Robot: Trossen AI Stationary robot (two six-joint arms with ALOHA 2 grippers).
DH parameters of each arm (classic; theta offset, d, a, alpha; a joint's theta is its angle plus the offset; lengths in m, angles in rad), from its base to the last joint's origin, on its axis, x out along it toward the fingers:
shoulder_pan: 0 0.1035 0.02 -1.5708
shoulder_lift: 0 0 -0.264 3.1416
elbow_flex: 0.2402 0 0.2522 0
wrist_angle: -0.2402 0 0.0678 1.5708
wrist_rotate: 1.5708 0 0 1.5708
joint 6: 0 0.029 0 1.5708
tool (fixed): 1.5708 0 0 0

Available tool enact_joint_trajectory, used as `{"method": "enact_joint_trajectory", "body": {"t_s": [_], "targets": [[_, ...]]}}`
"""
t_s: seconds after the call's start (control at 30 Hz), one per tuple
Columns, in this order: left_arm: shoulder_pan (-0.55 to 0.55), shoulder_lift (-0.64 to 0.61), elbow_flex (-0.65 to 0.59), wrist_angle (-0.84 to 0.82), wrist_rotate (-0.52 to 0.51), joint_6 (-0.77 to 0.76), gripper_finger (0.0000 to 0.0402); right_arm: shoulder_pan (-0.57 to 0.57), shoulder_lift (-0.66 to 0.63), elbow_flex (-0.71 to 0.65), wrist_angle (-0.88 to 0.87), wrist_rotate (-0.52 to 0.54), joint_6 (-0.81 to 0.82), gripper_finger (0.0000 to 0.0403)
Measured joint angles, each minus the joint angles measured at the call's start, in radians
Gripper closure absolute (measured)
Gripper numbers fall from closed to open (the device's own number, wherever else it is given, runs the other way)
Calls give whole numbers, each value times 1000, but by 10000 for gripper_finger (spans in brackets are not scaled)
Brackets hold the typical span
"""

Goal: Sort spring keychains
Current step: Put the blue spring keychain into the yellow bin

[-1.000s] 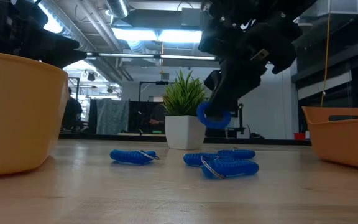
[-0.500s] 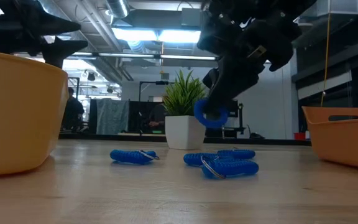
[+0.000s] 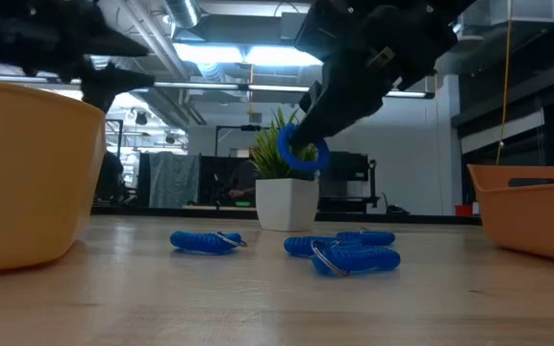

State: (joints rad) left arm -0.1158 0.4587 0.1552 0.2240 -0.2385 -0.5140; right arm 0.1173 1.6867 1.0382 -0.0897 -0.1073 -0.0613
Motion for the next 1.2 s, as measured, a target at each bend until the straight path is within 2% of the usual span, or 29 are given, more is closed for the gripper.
{"method": "enact_joint_trajectory", "body": {"t_s": [0.13,0.33,0.5,0.67,0.93,1.2], "targets": [[0,180,91,14,11,-40,206,1,0,0,26,0,-29,376],[7,411,205,17,92,-295,206,27,0,0,80,21,-114,374],[40,560,259,43,138,-528,206,63,0,0,133,130,-261,376],[68,691,265,215,204,-709,206,93,0,0,200,255,-394,366],[60,848,265,472,240,-916,205,95,0,0,283,273,-508,371],[34,915,265,504,251,-1055,205,90,0,0,315,273,-576,367]]}}
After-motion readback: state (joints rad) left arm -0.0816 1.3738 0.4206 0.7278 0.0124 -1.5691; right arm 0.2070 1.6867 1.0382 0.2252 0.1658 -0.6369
